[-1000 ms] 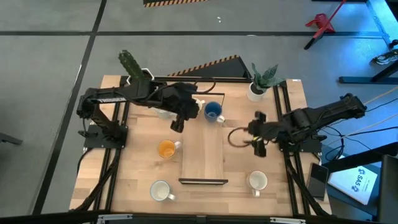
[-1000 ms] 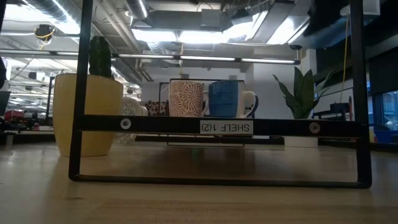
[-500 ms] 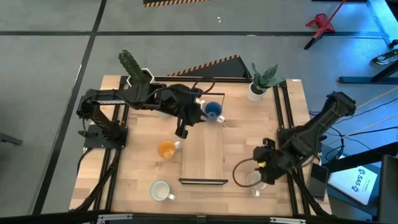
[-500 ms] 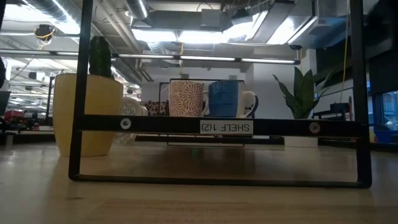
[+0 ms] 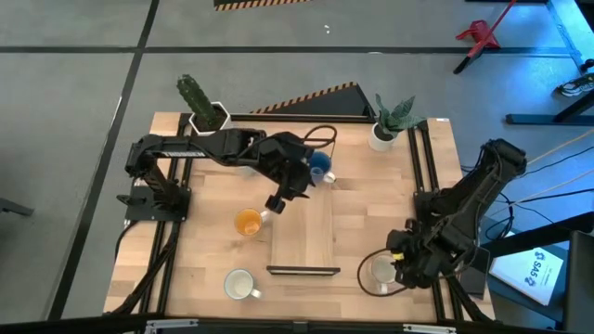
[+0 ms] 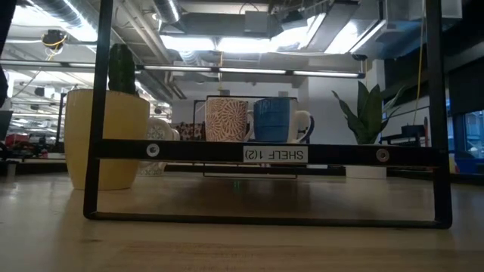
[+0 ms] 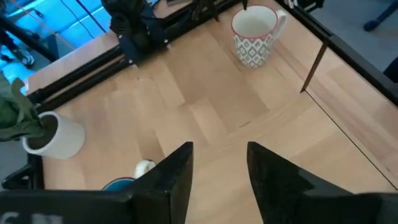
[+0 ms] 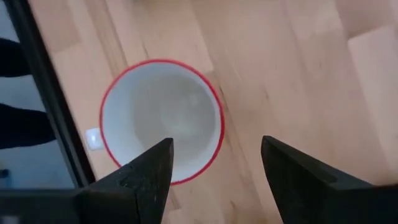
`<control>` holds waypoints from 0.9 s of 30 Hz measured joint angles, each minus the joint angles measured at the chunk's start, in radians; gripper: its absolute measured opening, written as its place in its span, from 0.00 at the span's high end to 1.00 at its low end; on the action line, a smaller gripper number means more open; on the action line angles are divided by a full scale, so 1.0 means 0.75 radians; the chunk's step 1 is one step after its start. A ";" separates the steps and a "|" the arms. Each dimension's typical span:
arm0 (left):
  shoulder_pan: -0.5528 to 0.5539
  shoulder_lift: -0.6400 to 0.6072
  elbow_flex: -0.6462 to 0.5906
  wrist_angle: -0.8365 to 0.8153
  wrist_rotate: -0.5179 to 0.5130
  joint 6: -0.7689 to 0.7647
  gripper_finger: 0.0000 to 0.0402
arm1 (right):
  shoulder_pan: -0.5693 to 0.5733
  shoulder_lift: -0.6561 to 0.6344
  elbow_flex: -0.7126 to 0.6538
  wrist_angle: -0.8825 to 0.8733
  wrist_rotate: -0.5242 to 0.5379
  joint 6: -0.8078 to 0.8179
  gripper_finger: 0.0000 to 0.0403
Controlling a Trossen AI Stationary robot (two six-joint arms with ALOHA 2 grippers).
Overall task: Place coffee mugs
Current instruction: Put the gray and white mug on the shelf
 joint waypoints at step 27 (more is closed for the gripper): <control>0.030 0.001 0.000 0.009 -0.045 0.001 0.63 | -0.003 0.165 -0.009 -0.023 -0.173 0.424 0.66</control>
